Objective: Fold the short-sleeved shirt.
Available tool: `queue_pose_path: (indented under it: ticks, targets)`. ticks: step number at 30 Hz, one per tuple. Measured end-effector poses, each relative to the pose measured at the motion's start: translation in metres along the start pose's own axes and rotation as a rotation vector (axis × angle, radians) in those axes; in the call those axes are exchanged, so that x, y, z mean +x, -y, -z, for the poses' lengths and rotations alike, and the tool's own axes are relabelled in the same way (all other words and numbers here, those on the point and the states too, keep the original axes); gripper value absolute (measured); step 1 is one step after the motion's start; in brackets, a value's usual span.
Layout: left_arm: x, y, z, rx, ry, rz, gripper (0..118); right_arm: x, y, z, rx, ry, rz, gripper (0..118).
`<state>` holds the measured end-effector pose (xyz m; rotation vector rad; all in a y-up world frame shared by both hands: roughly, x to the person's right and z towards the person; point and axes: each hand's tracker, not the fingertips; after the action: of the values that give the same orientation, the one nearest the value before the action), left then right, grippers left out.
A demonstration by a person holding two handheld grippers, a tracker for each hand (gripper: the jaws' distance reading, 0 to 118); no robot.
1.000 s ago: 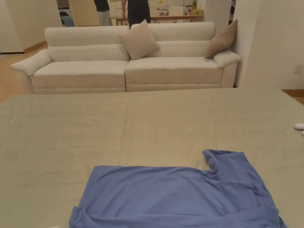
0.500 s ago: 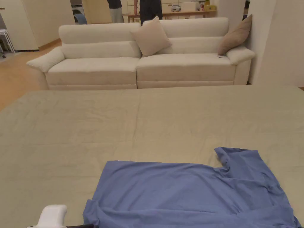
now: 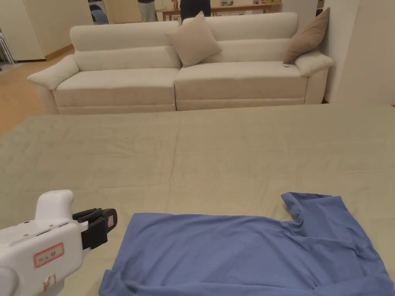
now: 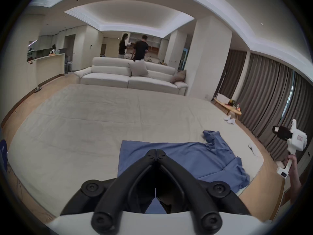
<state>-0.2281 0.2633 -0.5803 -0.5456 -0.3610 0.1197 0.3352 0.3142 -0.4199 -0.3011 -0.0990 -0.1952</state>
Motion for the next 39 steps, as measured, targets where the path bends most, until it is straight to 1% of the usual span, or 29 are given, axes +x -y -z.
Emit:
queue_pose_path:
  ticks: [2, 4, 5, 8, 10, 13, 14, 15, 16, 17, 18, 21, 23, 24, 25, 26, 27, 28, 29, 31, 32, 35, 38, 39]
  targets:
    - [-0.011, -0.008, 0.041, -0.076, -0.033, 0.028, 0, 0.000, 0.002, 0.011, -0.023, -0.001, 0.005, 0]
    - [-0.026, -0.014, 0.086, -0.169, 0.005, -0.006, 0, -0.001, 0.007, 0.022, -0.044, 0.022, -0.035, 0]
    - [-0.036, -0.018, 0.112, -0.226, 0.025, -0.050, 0, -0.002, 0.009, 0.027, -0.053, 0.036, -0.042, 0]
    - [-0.062, -0.023, 0.172, -0.359, 0.065, -0.141, 0, -0.003, 0.012, 0.038, -0.087, 0.027, -0.023, 0]
    - [-0.073, -0.027, 0.197, -0.372, 0.058, -0.165, 0, 0.000, 0.014, 0.045, -0.105, 0.031, -0.008, 0]
    - [-0.083, -0.031, 0.226, -0.407, 0.055, -0.165, 0, 0.007, 0.016, 0.054, -0.123, 0.044, 0.016, 0]
    - [-0.085, -0.030, 0.237, -0.428, 0.027, -0.152, 9, 0.008, 0.017, 0.056, -0.129, 0.041, 0.021, 0]
    - [-0.088, -0.030, 0.244, -0.430, -0.032, -0.145, 43, 0.018, 0.021, 0.061, -0.133, 0.045, 0.026, 0]
    - [-0.092, -0.029, 0.252, -0.458, -0.054, -0.157, 87, 0.020, 0.023, 0.063, -0.136, 0.050, 0.026, 0]
    - [-0.093, -0.027, 0.261, -0.476, -0.059, -0.158, 115, 0.021, 0.025, 0.065, -0.140, 0.052, 0.025, 0]
    - [-0.094, -0.023, 0.267, -0.508, -0.039, -0.160, 118, 0.021, 0.026, 0.066, -0.146, 0.054, 0.024, 0]
    - [-0.092, -0.015, 0.277, -0.504, -0.075, -0.132, 117, 0.026, 0.032, 0.070, -0.169, 0.056, 0.029, 0]
    - [-0.093, -0.008, 0.285, -0.579, -0.020, -0.158, 116, 0.030, 0.036, 0.073, -0.181, 0.062, 0.030, 0]
    - [-0.092, -0.004, 0.287, -0.589, -0.012, -0.165, 110, 0.031, 0.037, 0.074, -0.184, 0.062, 0.032, 0]
    - [-0.086, -0.001, 0.288, -0.575, -0.021, -0.161, 93, 0.031, 0.038, 0.075, -0.187, 0.062, 0.035, 0]
    - [-0.082, 0.004, 0.290, -0.601, -0.039, -0.130, 54, 0.033, 0.040, 0.077, -0.192, 0.064, 0.038, 0]
    - [-0.079, 0.008, 0.289, -0.592, -0.074, -0.077, 33, 0.033, 0.040, 0.080, -0.200, 0.065, 0.040, 0]
    - [-0.081, 0.009, 0.286, -0.564, -0.075, -0.033, 30, 0.035, 0.042, 0.084, -0.207, 0.066, 0.044, 0]
    - [-0.076, 0.007, 0.283, -0.567, -0.063, -0.069, 27, 0.037, 0.044, 0.089, -0.217, 0.059, 0.048, 0]
    - [-0.084, 0.004, 0.280, -0.561, -0.028, -0.192, 5, 0.041, 0.046, 0.102, -0.234, 0.045, 0.066, 0]
    - [-0.086, 0.005, 0.277, -0.549, -0.011, -0.225, 5, 0.043, 0.047, 0.110, -0.251, 0.030, 0.081, 0]
    - [-0.076, 0.003, 0.272, -0.548, -0.039, -0.104, 4, 0.048, 0.048, 0.146, -0.284, 0.016, 0.078, 0]
    - [-0.066, -0.001, 0.266, -0.517, -0.030, -0.073, 3, 0.056, 0.047, 0.186, -0.343, 0.004, 0.086, 0]
    - [-0.064, -0.003, 0.262, -0.493, -0.017, -0.071, 3, 0.059, 0.048, 0.199, -0.350, 0.005, 0.072, 0]
